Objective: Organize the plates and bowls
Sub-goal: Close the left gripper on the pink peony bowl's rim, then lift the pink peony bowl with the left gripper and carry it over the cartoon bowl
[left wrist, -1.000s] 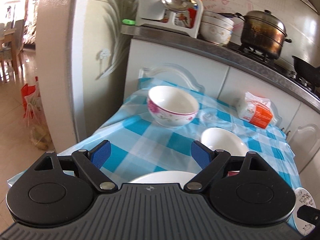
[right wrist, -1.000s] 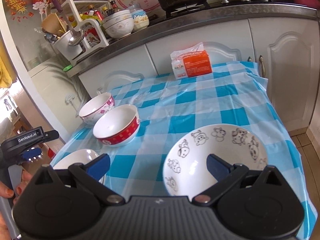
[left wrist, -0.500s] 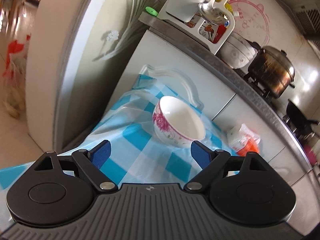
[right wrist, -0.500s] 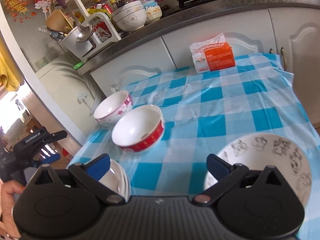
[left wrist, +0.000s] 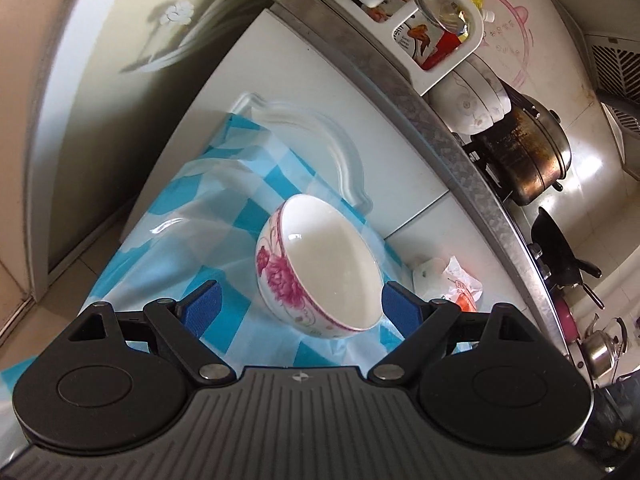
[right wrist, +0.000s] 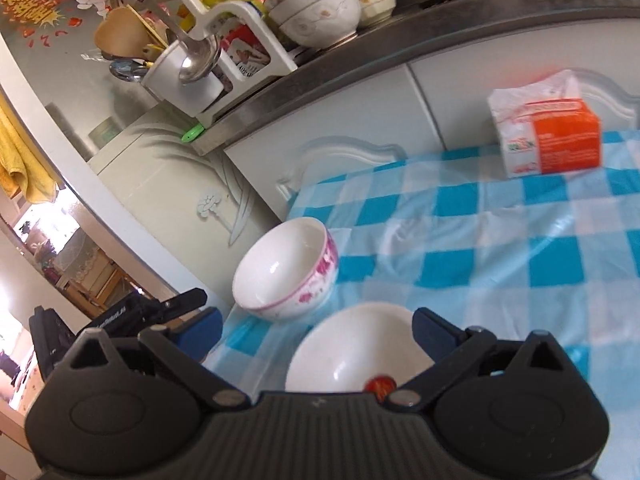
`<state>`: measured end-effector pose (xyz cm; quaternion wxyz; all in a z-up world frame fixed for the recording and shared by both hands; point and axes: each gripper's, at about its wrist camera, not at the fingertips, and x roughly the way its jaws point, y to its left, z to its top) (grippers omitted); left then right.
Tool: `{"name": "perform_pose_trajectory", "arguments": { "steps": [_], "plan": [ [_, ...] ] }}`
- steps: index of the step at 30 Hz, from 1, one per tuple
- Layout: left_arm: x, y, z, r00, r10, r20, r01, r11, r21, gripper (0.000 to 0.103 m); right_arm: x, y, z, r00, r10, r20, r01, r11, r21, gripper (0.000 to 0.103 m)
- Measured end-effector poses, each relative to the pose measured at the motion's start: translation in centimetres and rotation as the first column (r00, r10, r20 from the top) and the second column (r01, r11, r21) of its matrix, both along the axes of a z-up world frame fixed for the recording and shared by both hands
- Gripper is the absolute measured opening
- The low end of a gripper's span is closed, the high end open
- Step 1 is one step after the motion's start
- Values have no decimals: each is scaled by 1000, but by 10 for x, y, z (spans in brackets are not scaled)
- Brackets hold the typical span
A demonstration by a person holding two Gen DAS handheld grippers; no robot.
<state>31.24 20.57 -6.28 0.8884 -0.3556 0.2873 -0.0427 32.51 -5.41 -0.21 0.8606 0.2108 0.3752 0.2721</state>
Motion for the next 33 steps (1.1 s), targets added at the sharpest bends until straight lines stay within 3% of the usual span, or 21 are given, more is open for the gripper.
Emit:
{"name": "perform_pose_trajectory", "arguments": {
  "steps": [9, 17, 20, 22, 30, 33],
  "plan": [
    [23, 11, -18, 999, -20, -35, 16, 995, -98, 103, 71, 38, -21, 991, 61, -115, -63, 998, -13, 82],
    [27, 11, -28, 997, -28, -70, 20, 994, -105, 103, 111, 56, -35, 979, 61, -197, -70, 997, -40, 73],
    [29, 7, -30, 997, -22, -69, 16, 996, -93, 91, 116, 65, -40, 975, 60, -213, -80, 993, -83, 70],
    [31, 1, -33, 997, -26, -70, 20, 996, -83, 75, 118, 68, -43, 975, 45, -217, -70, 992, -108, 64],
    [33, -13, -35, 997, -28, -73, 26, 999, -33, 53, 129, 72, -51, 968, 34, -249, -66, 990, -122, 52],
    [35, -13, -36, 997, -16, -78, 13, 999, -36, 46, 131, 74, -53, 967, 41, -253, -73, 990, -119, 43]
  ]
}}
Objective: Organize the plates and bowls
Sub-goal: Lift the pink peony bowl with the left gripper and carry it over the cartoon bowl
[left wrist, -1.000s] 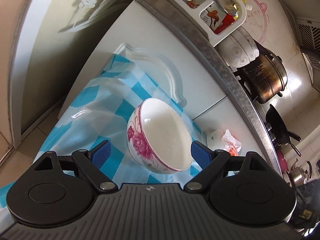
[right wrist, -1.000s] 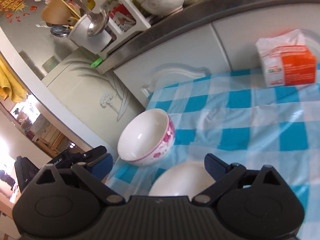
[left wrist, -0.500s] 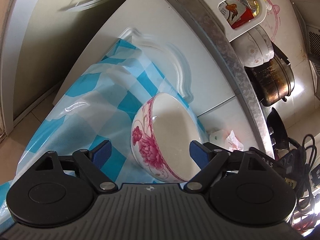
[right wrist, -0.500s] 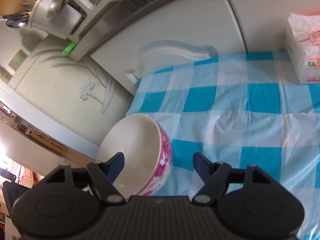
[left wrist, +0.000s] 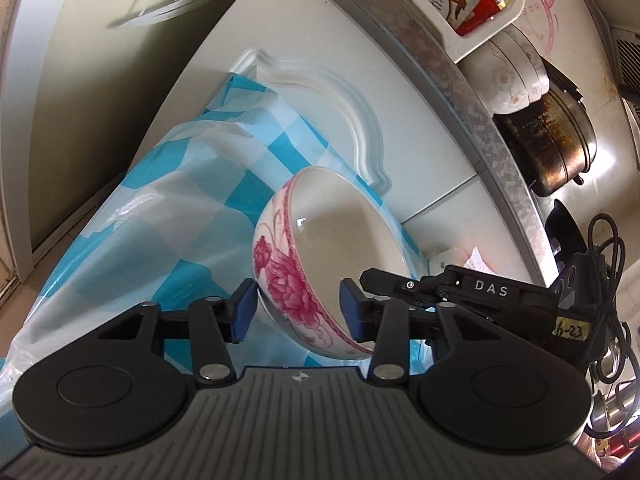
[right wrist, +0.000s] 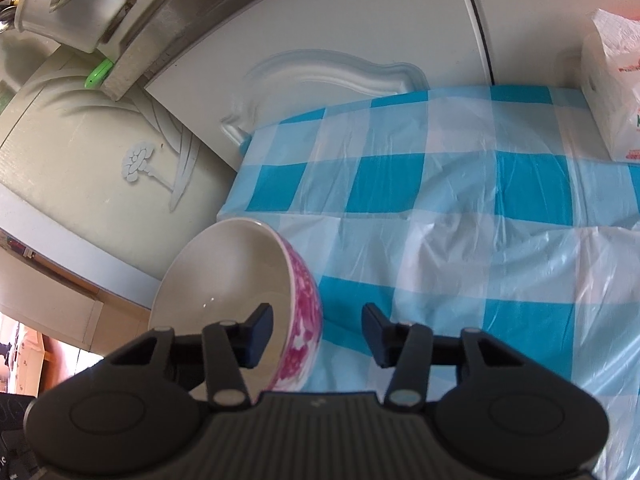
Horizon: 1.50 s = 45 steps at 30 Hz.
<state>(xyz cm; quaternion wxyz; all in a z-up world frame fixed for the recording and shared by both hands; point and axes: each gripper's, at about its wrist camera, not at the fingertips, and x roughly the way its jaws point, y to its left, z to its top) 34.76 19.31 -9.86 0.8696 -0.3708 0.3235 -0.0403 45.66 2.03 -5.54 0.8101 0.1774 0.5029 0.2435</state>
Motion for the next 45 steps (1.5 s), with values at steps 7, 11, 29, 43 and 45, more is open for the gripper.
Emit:
{"name": "perform_pose_trajectory", "arguments": {
  "steps": [7, 11, 29, 43, 45],
  "plan": [
    [0, -2, 2, 1000, 1, 9, -1, 999, 32, 47, -3, 11, 0, 999, 48, 13, -48, 999, -6, 29],
    [0, -2, 2, 1000, -2, 11, 2, 999, 41, 46, -7, 13, 2, 998, 56, 42, -54, 998, -31, 29],
    [-39, -4, 38, 993, 9, 121, -18, 997, 75, 46, -48, 8, 39, 976, 96, 194, -90, 995, -40, 30],
    [-108, -32, 69, 981, -9, 192, -10, 995, 97, 46, -117, -28, 72, 975, 76, 210, -88, 995, 49, 30],
    [-115, -40, 71, 982, -22, 186, 4, 995, 100, 46, -127, -38, 74, 976, 64, 208, -79, 995, 63, 30]
  ]
}}
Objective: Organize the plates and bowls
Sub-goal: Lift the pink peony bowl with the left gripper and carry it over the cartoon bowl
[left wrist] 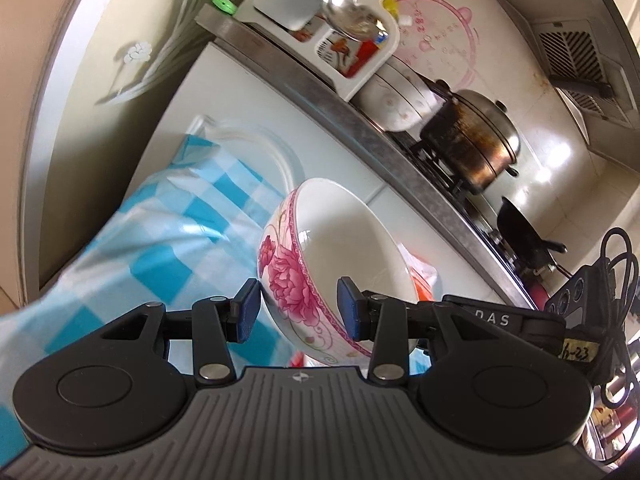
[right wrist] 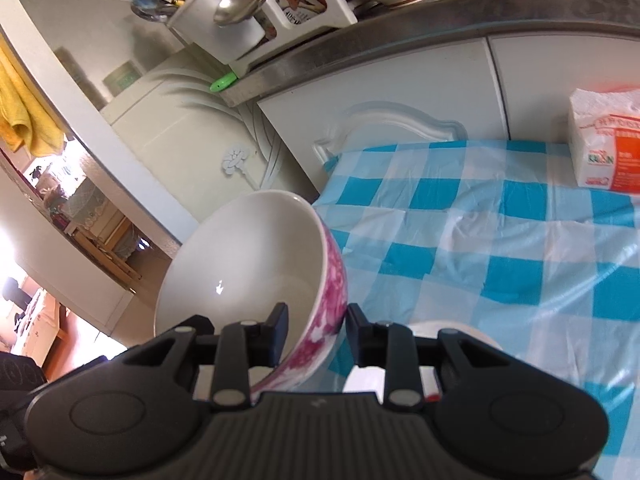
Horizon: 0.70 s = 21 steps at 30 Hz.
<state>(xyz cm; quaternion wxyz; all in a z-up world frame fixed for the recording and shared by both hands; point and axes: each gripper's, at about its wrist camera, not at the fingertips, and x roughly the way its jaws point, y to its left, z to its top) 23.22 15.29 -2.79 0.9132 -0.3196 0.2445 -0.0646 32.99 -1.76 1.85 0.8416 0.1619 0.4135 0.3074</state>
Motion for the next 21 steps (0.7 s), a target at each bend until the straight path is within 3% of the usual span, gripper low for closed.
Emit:
{"name": "perform_pose_trajectory", "arguments": {
  "steps": [11, 21],
  "plan": [
    [-34, -58, 8, 993, -120, -21, 120, 993, 3, 45, -73, -80, 10, 996, -89, -6, 89, 996, 27, 31],
    [-42, -120, 4, 963, -263, -65, 265, 964, 34, 45, -139, -161, 5, 977, -214, -13, 214, 975, 61, 35]
  ]
}}
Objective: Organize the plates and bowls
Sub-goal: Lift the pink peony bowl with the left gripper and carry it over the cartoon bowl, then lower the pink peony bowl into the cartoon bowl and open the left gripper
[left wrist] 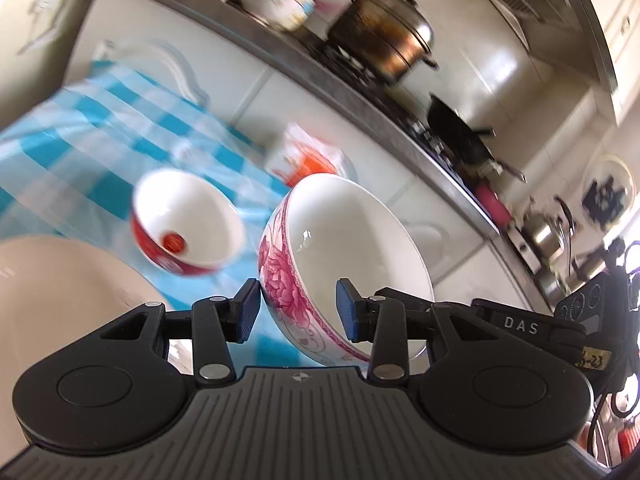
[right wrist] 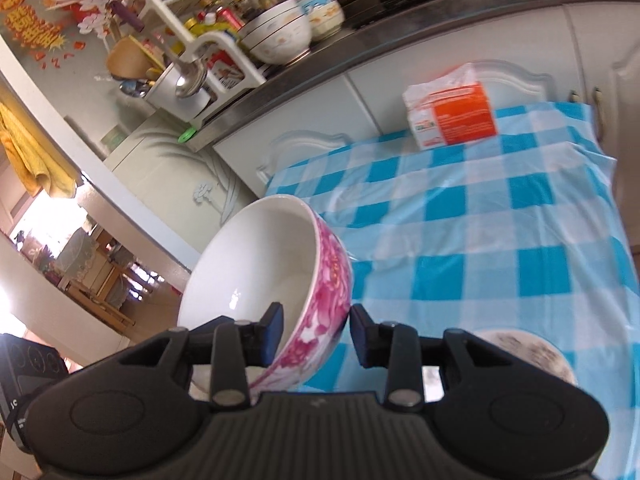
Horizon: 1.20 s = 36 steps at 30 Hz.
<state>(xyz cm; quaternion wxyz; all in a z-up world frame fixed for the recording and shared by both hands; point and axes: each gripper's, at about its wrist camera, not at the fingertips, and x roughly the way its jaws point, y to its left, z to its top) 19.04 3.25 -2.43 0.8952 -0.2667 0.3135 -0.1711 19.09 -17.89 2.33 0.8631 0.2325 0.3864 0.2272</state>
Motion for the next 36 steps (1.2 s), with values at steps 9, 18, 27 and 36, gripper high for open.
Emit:
{"name": "perform_pose_trajectory", "arguments": {
  "steps": [9, 18, 27, 36],
  "plan": [
    [1, -52, -24, 993, -99, -64, 103, 992, 77, 44, -42, -61, -27, 992, -121, -47, 124, 991, 55, 38],
    [6, -77, -37, 989, -107, -99, 119, 984, 131, 42, -62, -86, -45, 981, -189, -44, 193, 974, 116, 40],
    [-1, -84, -35, 992, -90, -87, 103, 981, 163, 43, -77, -96, -52, 972, -233, -7, 233, 968, 99, 44],
    [-15, -68, -31, 996, -48, -71, 59, 986, 154, 65, -94, -81, -36, 952, -256, 165, 271, 960, -74, 62]
  ]
}}
